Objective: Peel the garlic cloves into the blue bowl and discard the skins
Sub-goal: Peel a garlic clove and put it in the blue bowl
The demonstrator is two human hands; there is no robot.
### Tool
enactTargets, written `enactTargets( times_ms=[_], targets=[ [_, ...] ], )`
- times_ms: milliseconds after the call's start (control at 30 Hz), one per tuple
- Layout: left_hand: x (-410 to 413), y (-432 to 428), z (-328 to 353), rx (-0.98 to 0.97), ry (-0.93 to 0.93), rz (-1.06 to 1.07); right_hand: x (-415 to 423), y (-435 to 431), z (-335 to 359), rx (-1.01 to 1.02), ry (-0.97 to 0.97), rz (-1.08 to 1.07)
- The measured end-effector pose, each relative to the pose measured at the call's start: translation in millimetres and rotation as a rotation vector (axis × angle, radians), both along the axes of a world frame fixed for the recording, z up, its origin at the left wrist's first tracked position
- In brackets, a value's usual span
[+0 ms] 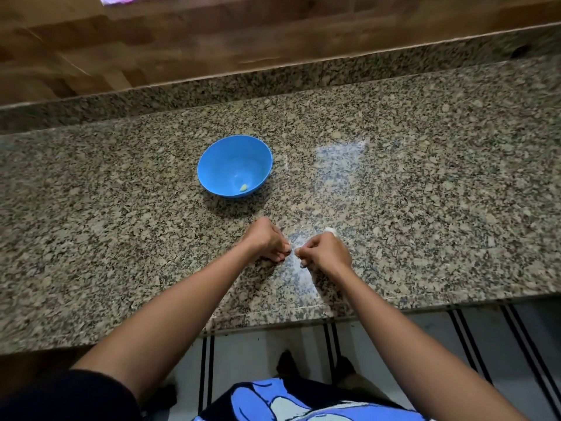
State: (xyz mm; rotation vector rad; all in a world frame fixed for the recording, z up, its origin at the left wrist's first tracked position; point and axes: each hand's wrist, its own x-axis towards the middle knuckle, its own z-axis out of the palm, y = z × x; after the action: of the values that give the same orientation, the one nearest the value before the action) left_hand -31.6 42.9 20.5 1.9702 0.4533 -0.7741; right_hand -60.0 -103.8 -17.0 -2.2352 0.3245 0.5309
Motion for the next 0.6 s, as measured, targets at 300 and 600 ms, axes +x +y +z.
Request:
enactTargets(
  times_ms=[300, 600],
  targets=[
    [-22.7, 2.9, -7.1, 0.001, -0.175, 0.023, -16.6, 0.4, 3.3, 0.065, -0.173, 0.030],
    [-49.3, 4.7, -9.0, -0.544, -0.025, 0.415, -20.5, -3.5, 5.1, 0.327, -0.349, 0.089]
  ],
)
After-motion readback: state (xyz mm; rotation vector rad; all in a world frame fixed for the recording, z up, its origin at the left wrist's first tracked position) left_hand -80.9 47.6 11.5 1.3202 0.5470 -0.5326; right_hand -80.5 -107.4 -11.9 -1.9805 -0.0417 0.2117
